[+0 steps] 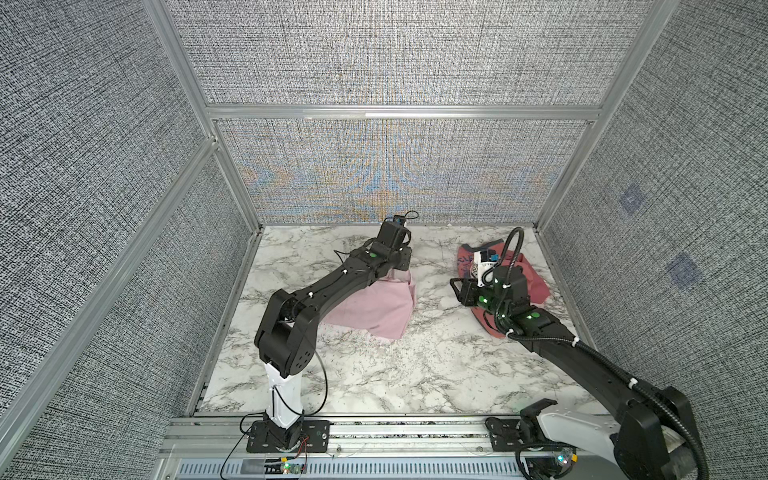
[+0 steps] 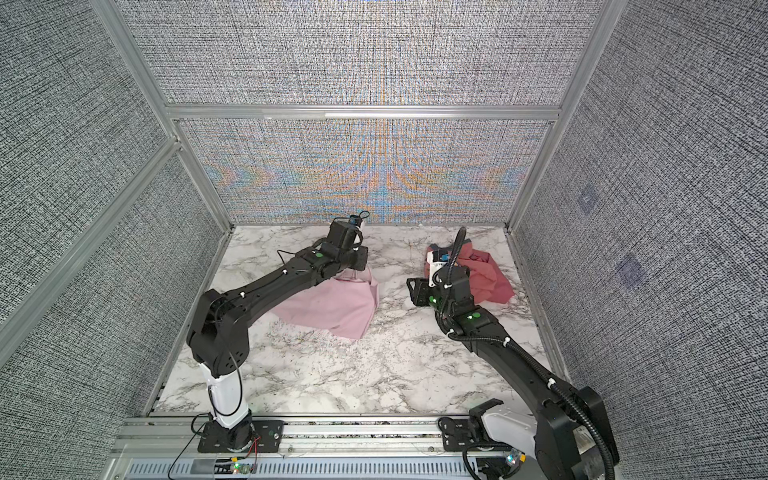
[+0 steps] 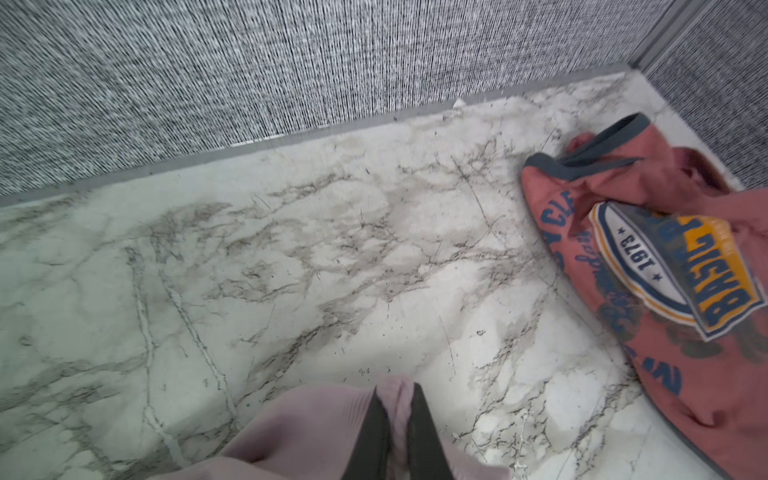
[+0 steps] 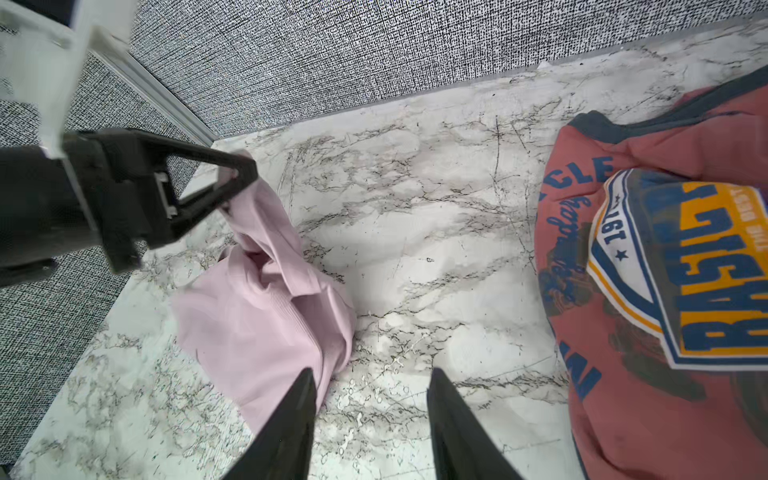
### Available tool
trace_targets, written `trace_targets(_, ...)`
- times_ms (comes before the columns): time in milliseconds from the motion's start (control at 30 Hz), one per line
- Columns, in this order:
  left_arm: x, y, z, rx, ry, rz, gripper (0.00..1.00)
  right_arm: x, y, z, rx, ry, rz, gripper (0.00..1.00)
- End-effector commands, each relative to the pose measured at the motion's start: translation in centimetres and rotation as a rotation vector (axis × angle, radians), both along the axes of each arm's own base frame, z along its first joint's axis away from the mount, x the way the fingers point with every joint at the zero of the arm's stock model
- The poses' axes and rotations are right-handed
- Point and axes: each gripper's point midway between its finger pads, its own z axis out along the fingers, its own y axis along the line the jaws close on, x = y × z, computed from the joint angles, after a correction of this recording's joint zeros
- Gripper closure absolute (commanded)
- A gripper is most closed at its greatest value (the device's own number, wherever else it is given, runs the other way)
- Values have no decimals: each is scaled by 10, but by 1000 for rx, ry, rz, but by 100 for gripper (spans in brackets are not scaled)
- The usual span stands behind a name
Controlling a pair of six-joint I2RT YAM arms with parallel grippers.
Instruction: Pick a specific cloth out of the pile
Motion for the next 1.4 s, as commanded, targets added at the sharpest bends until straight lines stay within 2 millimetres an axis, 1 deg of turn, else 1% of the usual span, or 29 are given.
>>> trace_targets(0, -1, 12, 26, -19, -72, 46, 100, 4, 3, 12, 35, -33, 1, 54)
trace_targets(100, -7, 24, 43, -29, -150, 57, 100, 4, 5, 13, 48, -36, 6, 54)
trace_targets(200, -12, 39, 52, -23, -173, 85, 100, 6, 8, 13, 61, -34, 12, 54)
trace_targets(367, -13, 72, 58, 2, -180, 154, 100, 7, 11, 13, 71, -29, 25, 54)
trace_targets(467, -16, 96, 60, -1, -182, 204, 100, 6, 11, 15, 75, -33, 24, 54)
trace_targets(600, -22, 139, 59, -18, -181, 285, 100, 6, 11, 16, 75, -36, 26, 54)
trace_targets(667, -25, 160, 55, -21, -176, 321, 100, 6, 11, 17, 77, -36, 26, 54)
trace_targets(800, -30, 197, 37, -16, -149, 403, 100, 7, 13, 18, 82, -39, 31, 54)
trace_targets(933, -39, 224, 16, 7, -123, 478, 100, 8, 16, 18, 90, -34, 42, 54)
trace_targets(1033, -47, 244, -4, 14, -101, 541, 100, 9, 18, 19, 92, -33, 49, 54)
trace_targets(1167, -60, 280, -43, 36, -66, 666, 100, 10, 19, 20, 93, -38, 58, 54)
trace_targets(1267, -65, 298, -71, 27, -13, 719, 100, 10, 21, 19, 92, -34, 67, 54)
trace_targets(1367, -64, 307, -94, 40, 38, 749, 100, 9, 20, 19, 86, -33, 68, 54)
